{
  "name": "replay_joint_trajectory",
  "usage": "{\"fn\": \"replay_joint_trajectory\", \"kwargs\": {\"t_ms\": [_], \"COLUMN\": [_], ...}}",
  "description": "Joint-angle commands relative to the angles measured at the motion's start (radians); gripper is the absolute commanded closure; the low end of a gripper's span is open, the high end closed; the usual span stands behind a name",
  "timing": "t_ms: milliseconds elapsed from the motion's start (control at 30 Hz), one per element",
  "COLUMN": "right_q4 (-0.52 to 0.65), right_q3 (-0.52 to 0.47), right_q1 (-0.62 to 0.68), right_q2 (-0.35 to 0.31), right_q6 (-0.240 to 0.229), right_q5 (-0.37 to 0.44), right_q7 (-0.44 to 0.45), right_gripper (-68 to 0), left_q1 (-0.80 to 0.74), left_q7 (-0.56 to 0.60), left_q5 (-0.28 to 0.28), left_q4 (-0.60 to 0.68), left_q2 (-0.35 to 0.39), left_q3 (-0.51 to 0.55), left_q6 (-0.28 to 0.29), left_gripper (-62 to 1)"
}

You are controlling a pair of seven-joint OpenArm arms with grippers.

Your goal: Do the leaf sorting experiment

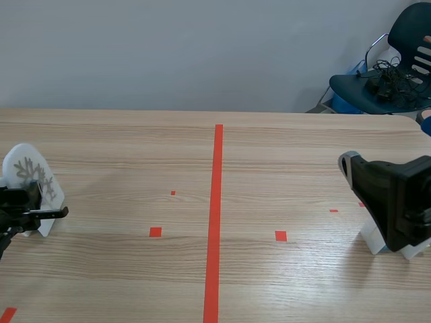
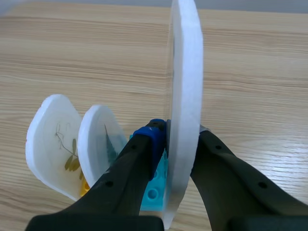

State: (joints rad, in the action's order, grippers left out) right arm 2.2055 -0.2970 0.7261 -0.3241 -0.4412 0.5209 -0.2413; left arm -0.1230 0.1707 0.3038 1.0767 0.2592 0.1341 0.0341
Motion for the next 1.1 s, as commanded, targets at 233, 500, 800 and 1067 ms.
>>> {"fn": "replay_joint_trajectory", "kwargs": {"t_ms": [233, 500, 800, 1067], "right_q4": [0.006, 0.006, 0.006, 0.006], "right_q3": [-0.005, -0.005, -0.005, -0.005], "right_q1": [-0.012, -0.012, -0.014, -0.014], "right_q2": [-0.003, -0.003, -0.003, -0.003], "right_q6": [0.006, 0.006, 0.006, 0.006], "right_q5": [0.007, 0.007, 0.007, 0.007], "right_q7": [0.018, 0.018, 0.018, 0.018], "right_gripper": [-67.9, -67.9, -67.9, -67.9], "left_q1": [0.009, 0.007, 0.001, -0.008], "left_q7": [0.020, 0.022, -0.043, -0.240], "left_q5": [0.003, 0.003, 0.003, 0.089], "left_q4": [0.028, 0.035, 0.242, 0.500], "left_q2": [0.033, 0.042, 0.125, 0.207], "left_q3": [0.015, 0.015, 0.015, 0.015], "left_q6": [0.003, 0.006, 0.006, 0.116], "left_gripper": [-11.8, -23.9, -29.3, -55.0]}}
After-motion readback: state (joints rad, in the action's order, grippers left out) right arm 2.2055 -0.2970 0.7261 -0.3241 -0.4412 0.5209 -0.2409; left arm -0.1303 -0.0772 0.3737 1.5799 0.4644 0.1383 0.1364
